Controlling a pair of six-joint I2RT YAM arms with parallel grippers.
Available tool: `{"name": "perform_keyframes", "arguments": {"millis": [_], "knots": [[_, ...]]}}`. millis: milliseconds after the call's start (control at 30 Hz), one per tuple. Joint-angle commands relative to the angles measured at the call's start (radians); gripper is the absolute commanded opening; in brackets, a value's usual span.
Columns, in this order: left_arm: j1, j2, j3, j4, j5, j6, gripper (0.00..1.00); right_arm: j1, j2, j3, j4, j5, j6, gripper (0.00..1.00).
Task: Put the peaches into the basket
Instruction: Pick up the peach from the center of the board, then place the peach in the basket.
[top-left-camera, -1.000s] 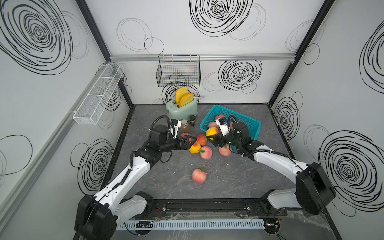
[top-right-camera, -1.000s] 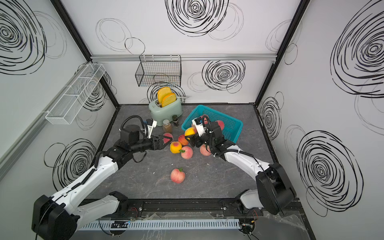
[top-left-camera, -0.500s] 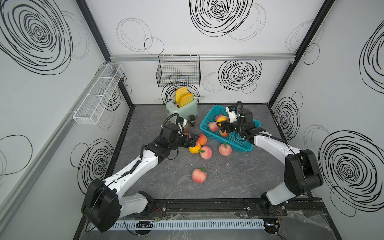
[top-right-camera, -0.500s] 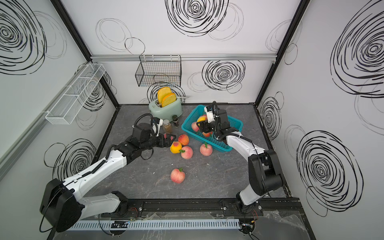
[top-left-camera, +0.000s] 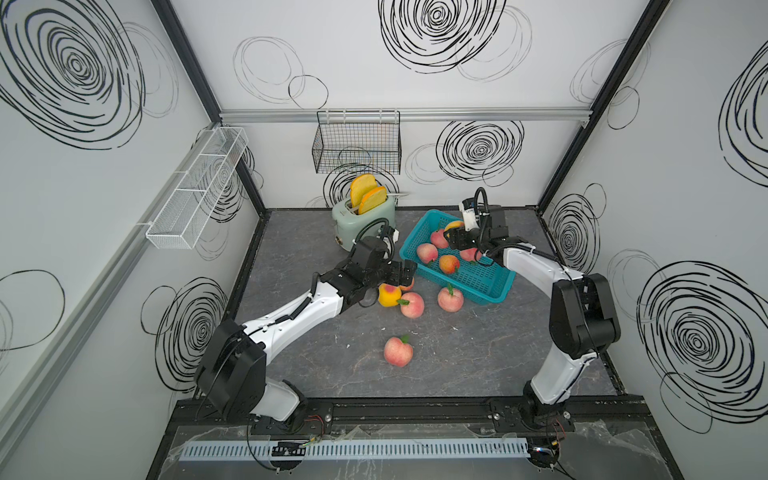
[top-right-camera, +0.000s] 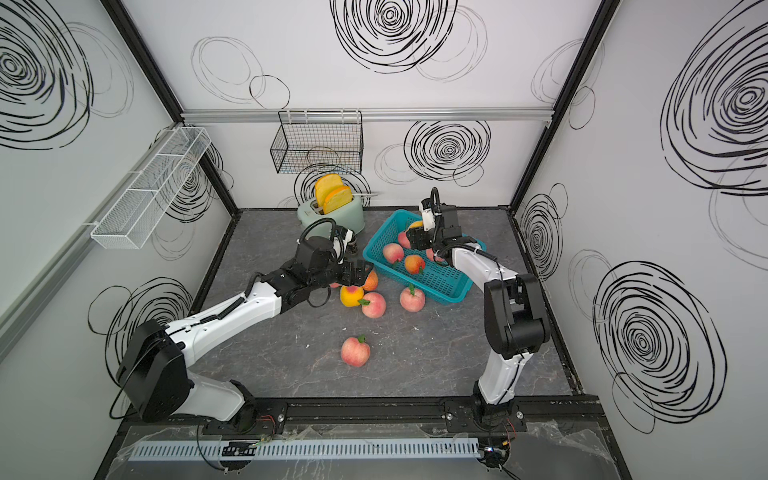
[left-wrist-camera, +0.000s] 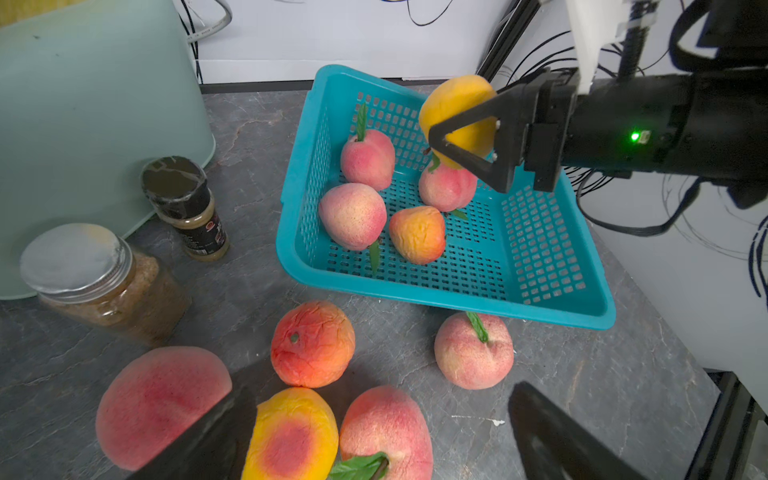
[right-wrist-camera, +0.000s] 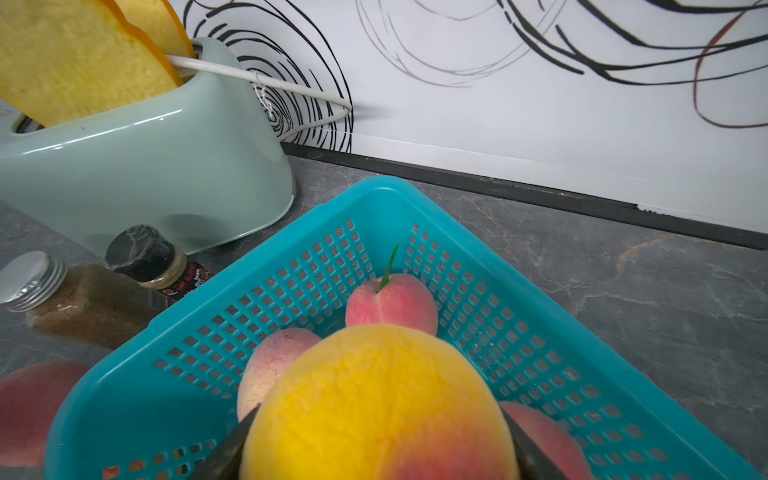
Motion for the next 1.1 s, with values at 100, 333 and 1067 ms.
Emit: {"name": "perform_keyframes", "arguments": {"millis": [100, 333, 1067], "knots": [[-0.005, 0.019, 0.045, 0.066, -0.014, 0.032, 0.98, -0.024, 0.047, 0.065, -0.036, 0.036, -0.037, 0.68], [-0.008, 0.022, 0.042, 0.079, -0.004, 0.027, 0.98, -0.029, 0.101, 0.106, -0.039, 0.028, -0.043, 0.68], [-0.024, 0.015, 0.04, 0.067, -0.017, 0.026, 0.98, -0.027, 0.204, 0.165, -0.05, 0.021, -0.05, 0.68]]}}
